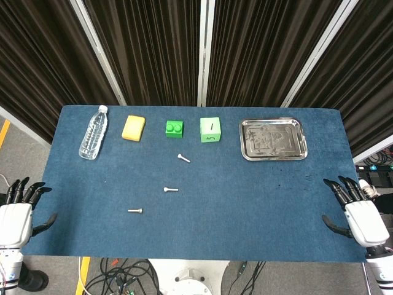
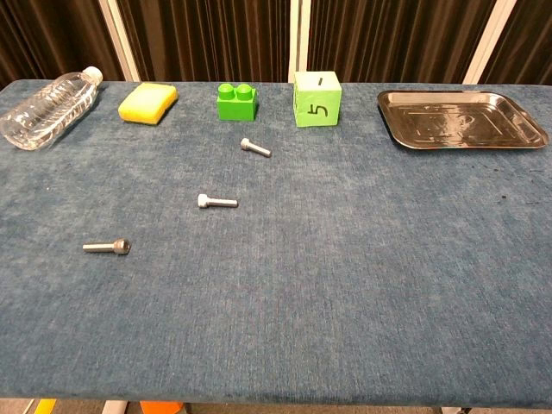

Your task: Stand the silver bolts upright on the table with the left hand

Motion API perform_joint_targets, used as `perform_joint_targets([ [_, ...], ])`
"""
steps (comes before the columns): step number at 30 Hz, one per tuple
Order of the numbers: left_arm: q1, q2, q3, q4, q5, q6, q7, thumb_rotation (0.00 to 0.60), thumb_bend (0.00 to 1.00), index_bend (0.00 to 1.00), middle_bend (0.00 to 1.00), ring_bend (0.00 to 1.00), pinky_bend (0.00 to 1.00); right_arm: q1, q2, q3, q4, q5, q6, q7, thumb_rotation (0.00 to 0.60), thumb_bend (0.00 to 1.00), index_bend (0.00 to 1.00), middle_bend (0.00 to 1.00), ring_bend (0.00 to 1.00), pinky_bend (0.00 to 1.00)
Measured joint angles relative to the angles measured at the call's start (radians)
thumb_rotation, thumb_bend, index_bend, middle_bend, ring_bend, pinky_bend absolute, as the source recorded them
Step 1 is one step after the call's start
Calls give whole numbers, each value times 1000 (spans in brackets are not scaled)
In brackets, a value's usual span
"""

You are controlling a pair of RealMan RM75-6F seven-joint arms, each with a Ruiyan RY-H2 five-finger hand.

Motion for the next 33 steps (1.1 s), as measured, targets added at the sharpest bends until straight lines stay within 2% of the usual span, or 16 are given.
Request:
perform_joint_targets([
  [12, 25, -1, -23, -24, 40, -1, 29, 600, 204, 293, 202, 34, 6, -8, 4, -6, -29, 19, 5, -39, 600, 200, 78, 155, 0, 25],
  [18, -31, 9, -47, -54, 83, -67, 51, 600, 204, 296, 204, 35, 6, -16, 6, -8, -26, 19, 21, -42, 600, 200, 78, 155, 0, 25],
  [21, -90, 17, -68, -83, 107, -138, 60, 600, 210, 304, 223, 66, 6, -15, 11, -6, -35, 13, 27, -52, 600, 200, 78, 155, 0, 25],
  [27, -269, -1, -148, -109, 119, -347, 79, 600, 246, 322, 250, 91, 13, -17, 20, -7, -54, 13, 29, -71, 600, 200, 78, 155, 0, 25],
  [33, -493, -108, -246, -30, 55, -596, 90, 600, 258, 349, 288, 124, 59, -28, 35, -7, -81, 25, 37, -101, 600, 200, 78, 155, 0, 25],
])
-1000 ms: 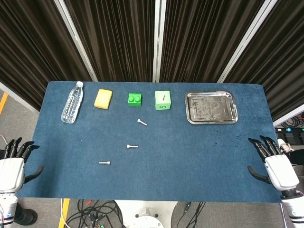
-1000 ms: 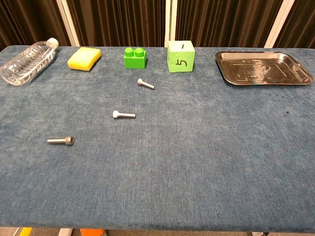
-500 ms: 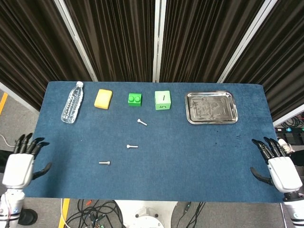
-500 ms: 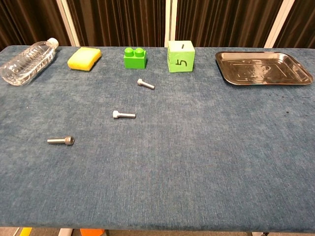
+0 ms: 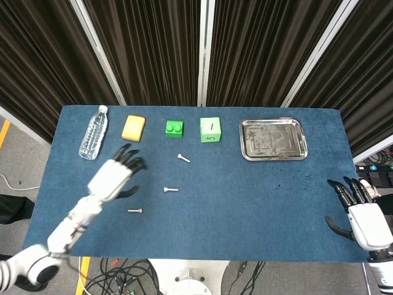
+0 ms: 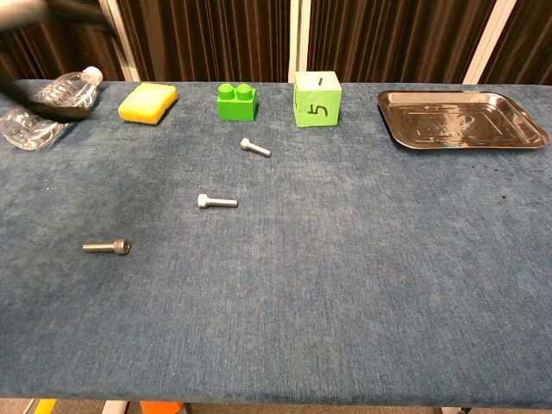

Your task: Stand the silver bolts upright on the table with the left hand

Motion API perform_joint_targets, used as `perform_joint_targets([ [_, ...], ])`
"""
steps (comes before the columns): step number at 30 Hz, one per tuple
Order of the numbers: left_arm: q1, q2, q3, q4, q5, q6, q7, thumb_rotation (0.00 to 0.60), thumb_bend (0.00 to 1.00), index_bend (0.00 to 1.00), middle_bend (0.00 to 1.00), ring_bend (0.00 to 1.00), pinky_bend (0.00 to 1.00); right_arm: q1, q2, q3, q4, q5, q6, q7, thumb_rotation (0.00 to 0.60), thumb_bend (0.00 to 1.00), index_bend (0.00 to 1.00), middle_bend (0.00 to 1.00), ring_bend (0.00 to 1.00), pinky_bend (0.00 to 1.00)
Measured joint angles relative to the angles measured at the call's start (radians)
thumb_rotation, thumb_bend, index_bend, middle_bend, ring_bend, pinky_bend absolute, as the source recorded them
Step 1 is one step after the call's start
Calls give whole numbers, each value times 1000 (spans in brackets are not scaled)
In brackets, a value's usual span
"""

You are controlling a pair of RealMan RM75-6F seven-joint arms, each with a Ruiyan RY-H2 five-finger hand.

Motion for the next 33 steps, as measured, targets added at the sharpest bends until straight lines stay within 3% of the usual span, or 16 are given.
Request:
perform_joint_targets([
  [5, -163, -133, -58, 169, -89, -166, 42, 600, 260, 350, 292, 124, 60, -6, 7, 2, -18, 19, -3, -18, 600, 199, 78, 155, 0, 25],
  [13, -336, -313, -94, 434, -283, -347, 135, 600, 260, 350, 291, 124, 60, -6, 11, 10, -26, 47, -19, -27, 600, 200, 78, 155, 0, 25],
  [19, -435, -426, -99, 595, -388, -413, 191, 600, 268, 350, 290, 124, 59, 3, 12, 17, -29, 63, -39, -32, 600, 200, 78, 156, 0, 25],
  [33, -562, -563, -78, 815, -525, -488, 272, 600, 286, 380, 253, 123, 54, 0, 9, 22, -21, 89, -51, -23, 600, 199, 78, 155, 0, 25],
])
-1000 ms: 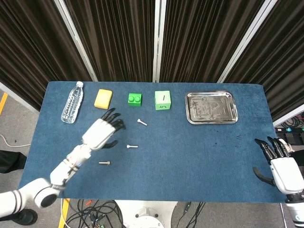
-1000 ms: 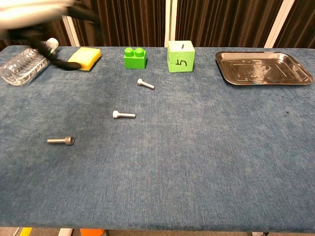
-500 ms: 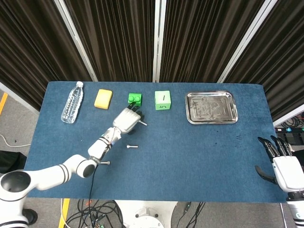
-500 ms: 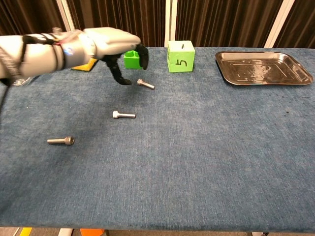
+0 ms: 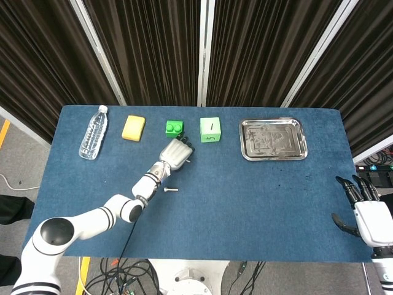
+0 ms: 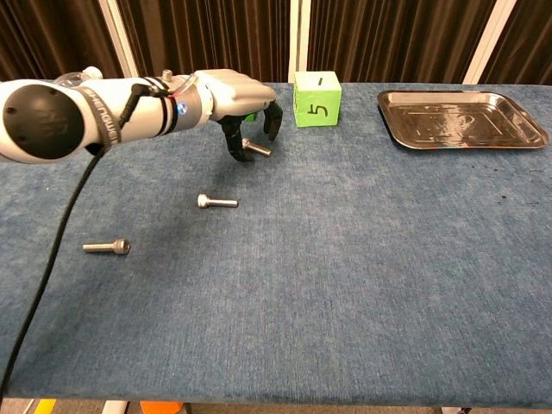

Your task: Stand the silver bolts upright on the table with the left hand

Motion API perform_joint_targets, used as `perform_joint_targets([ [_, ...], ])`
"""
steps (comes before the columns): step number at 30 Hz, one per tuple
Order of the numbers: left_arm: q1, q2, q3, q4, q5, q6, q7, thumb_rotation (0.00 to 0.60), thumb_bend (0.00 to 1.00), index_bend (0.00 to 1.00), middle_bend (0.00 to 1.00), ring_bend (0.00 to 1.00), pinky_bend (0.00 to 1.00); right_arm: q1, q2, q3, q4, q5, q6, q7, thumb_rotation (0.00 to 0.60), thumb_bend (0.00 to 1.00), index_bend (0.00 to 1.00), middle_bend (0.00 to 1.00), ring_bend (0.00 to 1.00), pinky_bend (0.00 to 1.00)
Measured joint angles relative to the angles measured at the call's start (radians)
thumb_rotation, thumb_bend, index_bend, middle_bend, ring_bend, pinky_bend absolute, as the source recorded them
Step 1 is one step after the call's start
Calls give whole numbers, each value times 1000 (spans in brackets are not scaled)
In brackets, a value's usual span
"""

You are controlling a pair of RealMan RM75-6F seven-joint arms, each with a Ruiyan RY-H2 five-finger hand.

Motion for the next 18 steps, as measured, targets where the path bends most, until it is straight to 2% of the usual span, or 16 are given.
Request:
perform_joint_targets([
  [10, -40, -40, 14, 54, -67, -9, 26, 600, 307, 464, 250, 123, 54, -7, 1, 0, 3, 3, 6, 5, 600, 200, 78, 155, 0, 25],
  [18, -47, -63, 18, 87, -65, 3, 5, 600, 308, 468, 249, 123, 53, -11, 5, 0, -2, 3, 8, 3, 600, 200, 78, 156, 0, 25],
])
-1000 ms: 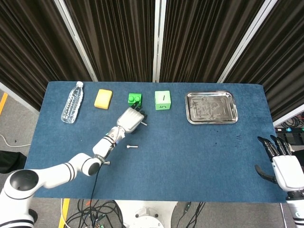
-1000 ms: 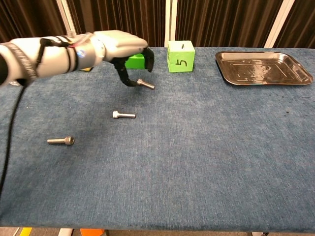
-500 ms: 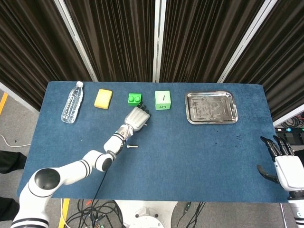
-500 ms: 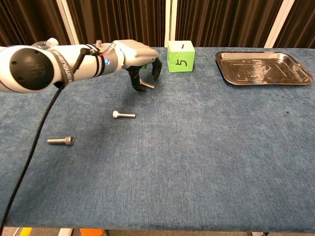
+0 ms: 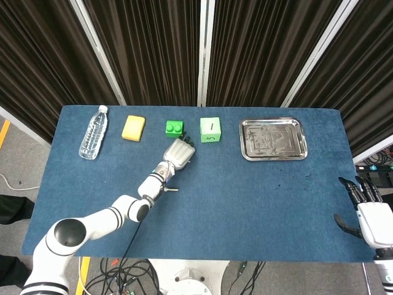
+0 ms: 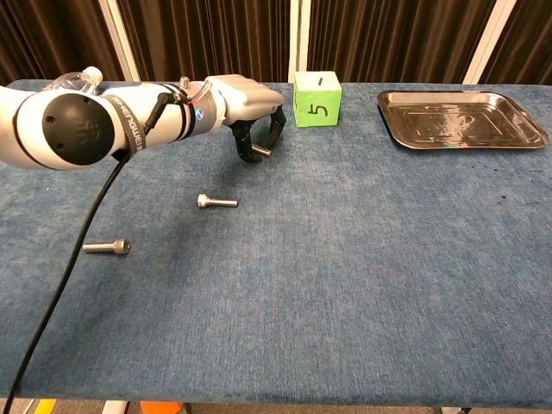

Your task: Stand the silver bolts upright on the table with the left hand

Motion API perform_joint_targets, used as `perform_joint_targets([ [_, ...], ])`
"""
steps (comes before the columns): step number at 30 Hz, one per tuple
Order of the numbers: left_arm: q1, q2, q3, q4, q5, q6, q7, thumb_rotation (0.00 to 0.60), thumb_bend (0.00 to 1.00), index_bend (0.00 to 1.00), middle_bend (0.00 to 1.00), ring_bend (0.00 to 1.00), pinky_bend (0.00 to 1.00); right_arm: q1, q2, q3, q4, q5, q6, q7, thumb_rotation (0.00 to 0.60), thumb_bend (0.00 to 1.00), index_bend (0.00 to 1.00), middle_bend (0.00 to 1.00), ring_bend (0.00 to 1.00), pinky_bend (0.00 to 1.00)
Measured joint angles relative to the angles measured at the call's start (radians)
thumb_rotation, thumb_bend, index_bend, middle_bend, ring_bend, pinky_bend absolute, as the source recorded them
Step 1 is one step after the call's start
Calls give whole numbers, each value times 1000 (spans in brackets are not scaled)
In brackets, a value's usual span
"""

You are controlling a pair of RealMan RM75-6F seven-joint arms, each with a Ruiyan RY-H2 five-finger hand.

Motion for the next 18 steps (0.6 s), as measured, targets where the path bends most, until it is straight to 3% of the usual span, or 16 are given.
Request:
perform_joint_targets([
  [18, -11, -38, 8, 62, 0, -10, -36, 600, 386, 529, 250, 123, 52, -4, 2, 2, -3, 3, -1, 2, 600, 200, 78, 156, 0, 25],
])
